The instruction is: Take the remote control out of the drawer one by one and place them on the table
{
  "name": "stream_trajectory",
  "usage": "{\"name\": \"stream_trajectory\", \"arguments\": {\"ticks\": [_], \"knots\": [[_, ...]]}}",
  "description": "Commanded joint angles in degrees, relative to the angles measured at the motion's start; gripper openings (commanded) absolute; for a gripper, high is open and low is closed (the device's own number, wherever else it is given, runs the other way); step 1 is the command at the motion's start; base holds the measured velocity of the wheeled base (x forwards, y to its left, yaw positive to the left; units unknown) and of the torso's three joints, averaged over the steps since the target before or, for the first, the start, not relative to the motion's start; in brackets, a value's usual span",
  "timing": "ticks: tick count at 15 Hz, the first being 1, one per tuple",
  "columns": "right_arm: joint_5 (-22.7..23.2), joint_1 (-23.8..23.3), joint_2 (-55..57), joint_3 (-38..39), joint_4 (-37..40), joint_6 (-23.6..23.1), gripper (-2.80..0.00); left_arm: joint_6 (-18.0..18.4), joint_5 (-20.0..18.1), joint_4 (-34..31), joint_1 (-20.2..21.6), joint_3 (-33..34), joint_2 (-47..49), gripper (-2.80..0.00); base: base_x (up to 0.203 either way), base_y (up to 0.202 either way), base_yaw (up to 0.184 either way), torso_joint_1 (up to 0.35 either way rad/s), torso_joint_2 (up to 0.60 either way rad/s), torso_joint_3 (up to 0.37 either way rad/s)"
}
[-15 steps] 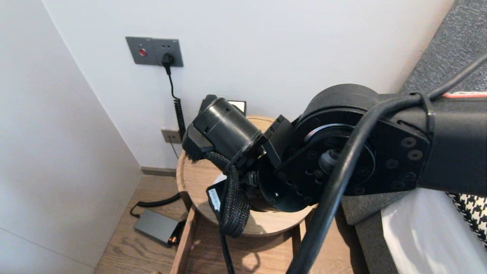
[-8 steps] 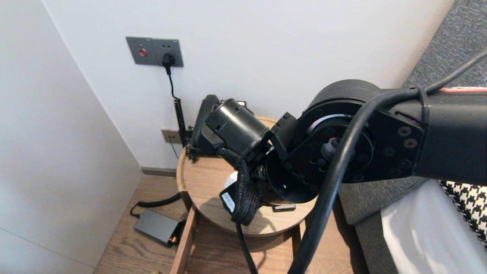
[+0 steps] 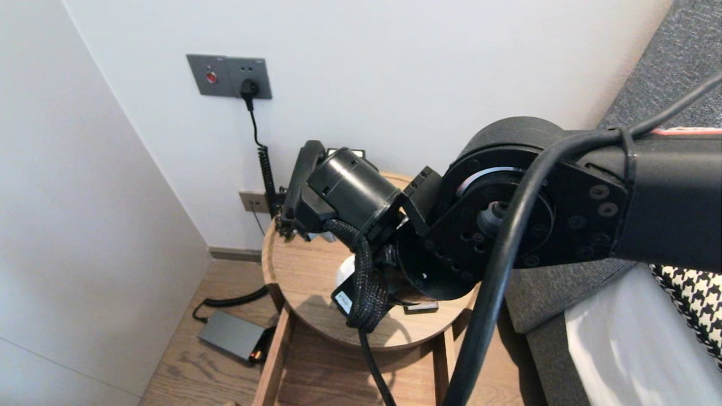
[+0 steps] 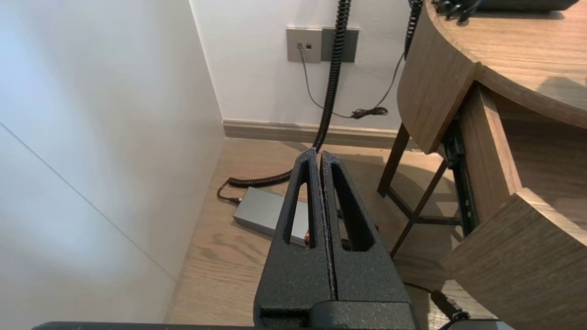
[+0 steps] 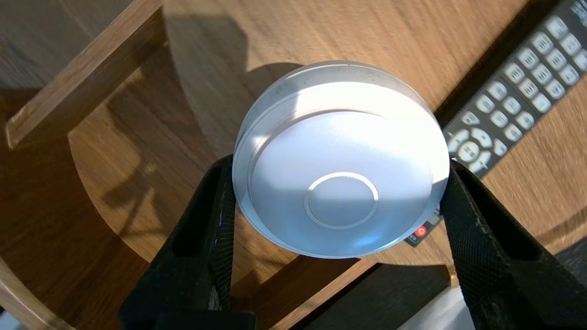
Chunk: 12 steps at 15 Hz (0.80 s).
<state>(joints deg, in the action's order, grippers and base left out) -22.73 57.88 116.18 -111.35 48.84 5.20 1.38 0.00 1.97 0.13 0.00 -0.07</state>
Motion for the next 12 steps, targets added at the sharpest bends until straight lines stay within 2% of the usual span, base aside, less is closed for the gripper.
{"name": "stream_trajectory", "arguments": {"ticks": [1, 4, 6, 12], "knots": [[-0.7, -2.4, -1.9, 0.2, 0.5, 2.6, -2.8, 0.0, 0.0, 0.0, 0.0, 0.7, 0.0, -2.8, 0.0, 0.0, 0.0, 0.0, 0.0, 0.0], [-1.3, -6.2, -3.7, 0.2, 0.8, 5.1, -2.8, 0.0, 0.0, 0.0, 0.0, 0.7, 0.0, -2.8, 0.0, 0.0, 0.0, 0.0, 0.0, 0.0], [-1.3, -11.4, -4.7, 0.2, 1.4, 7.6, -2.8, 0.0, 0.0, 0.0, 0.0, 0.7, 0.0, -2.8, 0.0, 0.0, 0.0, 0.0, 0.0, 0.0], [-1.3, -21.5, -3.1, 0.3, 4.9, 16.0, -2.8, 0.0, 0.0, 0.0, 0.0, 0.5, 0.0, -2.8, 0.0, 0.0, 0.0, 0.0, 0.0, 0.0]]}}
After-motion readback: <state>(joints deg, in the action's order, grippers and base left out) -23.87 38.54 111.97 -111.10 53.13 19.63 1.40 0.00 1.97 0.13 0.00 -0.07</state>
